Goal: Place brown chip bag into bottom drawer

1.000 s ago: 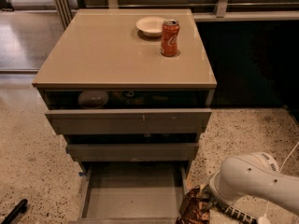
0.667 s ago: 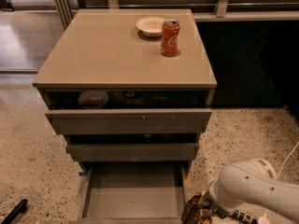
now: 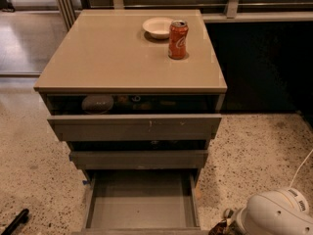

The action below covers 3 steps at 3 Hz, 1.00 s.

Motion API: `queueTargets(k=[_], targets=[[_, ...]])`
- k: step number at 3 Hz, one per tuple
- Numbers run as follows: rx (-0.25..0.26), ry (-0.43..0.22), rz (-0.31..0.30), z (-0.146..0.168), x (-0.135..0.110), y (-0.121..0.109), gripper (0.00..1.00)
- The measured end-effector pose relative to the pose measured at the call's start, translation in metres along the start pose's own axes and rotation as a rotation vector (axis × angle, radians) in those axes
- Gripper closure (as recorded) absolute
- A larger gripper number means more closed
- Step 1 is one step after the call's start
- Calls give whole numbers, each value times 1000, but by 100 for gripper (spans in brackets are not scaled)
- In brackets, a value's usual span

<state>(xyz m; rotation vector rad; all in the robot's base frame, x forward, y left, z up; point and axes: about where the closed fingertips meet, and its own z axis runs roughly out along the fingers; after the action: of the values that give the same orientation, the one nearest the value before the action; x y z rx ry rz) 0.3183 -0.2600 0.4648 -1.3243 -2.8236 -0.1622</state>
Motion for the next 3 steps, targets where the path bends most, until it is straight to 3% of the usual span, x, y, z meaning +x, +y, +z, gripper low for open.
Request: queueTargets(k=[1,2,3], targets=[[2,1,-8,1,4,2,100],[16,11,-71,14,55,7,100],[18,9,-67,12,49,-6,100]])
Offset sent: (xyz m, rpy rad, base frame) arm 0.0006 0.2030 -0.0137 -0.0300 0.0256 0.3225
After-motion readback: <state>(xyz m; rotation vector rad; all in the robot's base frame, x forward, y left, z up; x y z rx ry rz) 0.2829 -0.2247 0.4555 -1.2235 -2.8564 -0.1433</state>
